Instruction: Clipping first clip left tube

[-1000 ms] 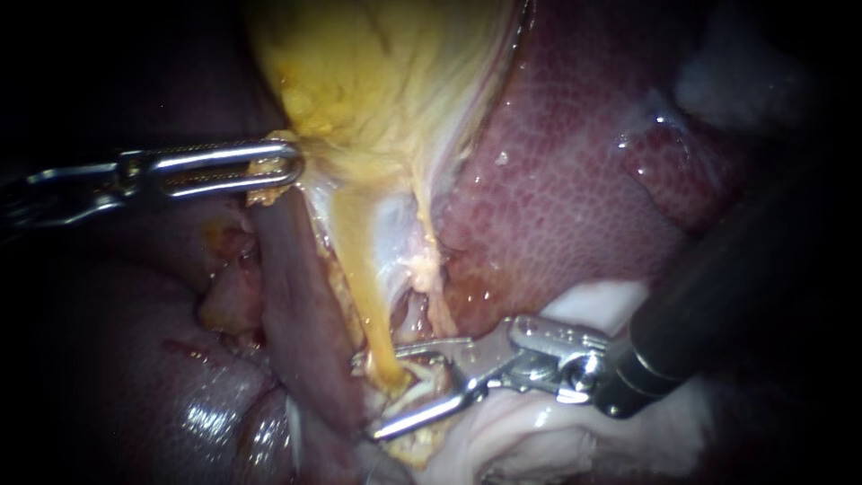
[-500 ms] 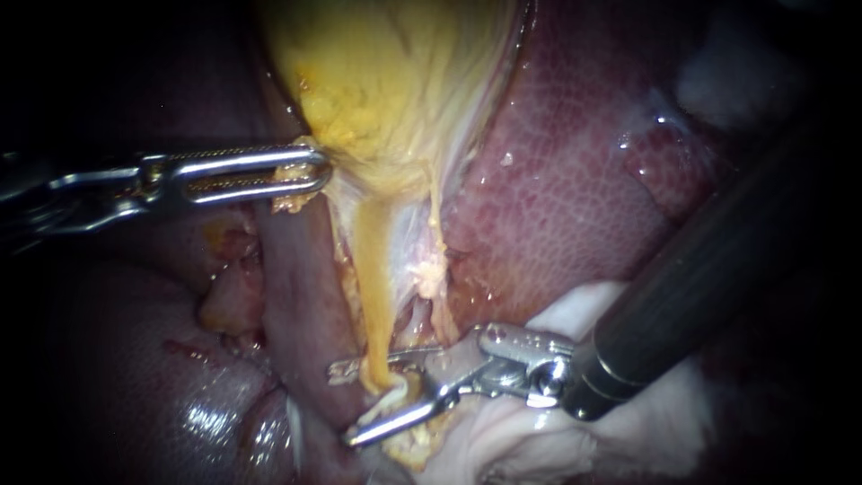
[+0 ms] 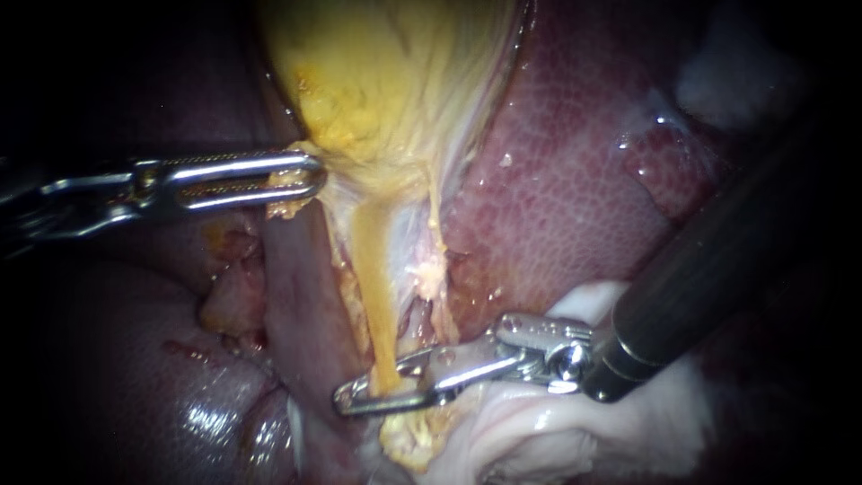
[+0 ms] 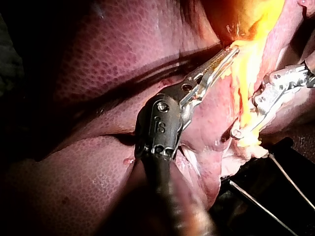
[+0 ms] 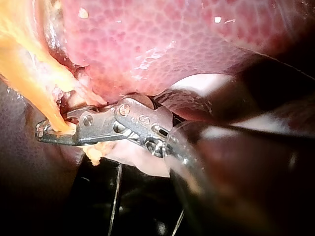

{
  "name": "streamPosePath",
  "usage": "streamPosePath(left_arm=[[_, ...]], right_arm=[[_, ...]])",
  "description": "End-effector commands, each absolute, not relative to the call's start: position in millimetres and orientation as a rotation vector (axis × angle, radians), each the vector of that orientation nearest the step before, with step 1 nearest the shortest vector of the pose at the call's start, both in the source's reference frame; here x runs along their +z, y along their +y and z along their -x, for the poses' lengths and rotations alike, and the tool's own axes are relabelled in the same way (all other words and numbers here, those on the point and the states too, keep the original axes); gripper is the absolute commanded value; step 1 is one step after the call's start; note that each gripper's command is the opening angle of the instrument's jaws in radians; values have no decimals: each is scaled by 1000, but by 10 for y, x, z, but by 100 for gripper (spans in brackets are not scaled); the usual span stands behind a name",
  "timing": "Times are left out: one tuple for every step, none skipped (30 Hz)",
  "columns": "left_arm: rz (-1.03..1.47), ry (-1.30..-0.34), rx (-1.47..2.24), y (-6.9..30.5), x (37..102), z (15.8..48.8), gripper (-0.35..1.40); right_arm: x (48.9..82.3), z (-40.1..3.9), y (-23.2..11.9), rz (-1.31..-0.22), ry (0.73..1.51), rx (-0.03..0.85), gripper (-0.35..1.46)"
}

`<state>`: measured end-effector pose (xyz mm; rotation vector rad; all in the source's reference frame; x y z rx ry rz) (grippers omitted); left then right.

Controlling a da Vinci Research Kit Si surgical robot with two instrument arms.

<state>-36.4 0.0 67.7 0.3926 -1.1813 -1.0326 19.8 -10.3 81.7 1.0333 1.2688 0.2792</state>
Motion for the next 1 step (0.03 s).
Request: streamPosePath(left_arm=[[-393, -1182, -1032, 0, 677, 364, -35]], right_arm=[[819, -197, -102, -1037, 1266, 284, -35]])
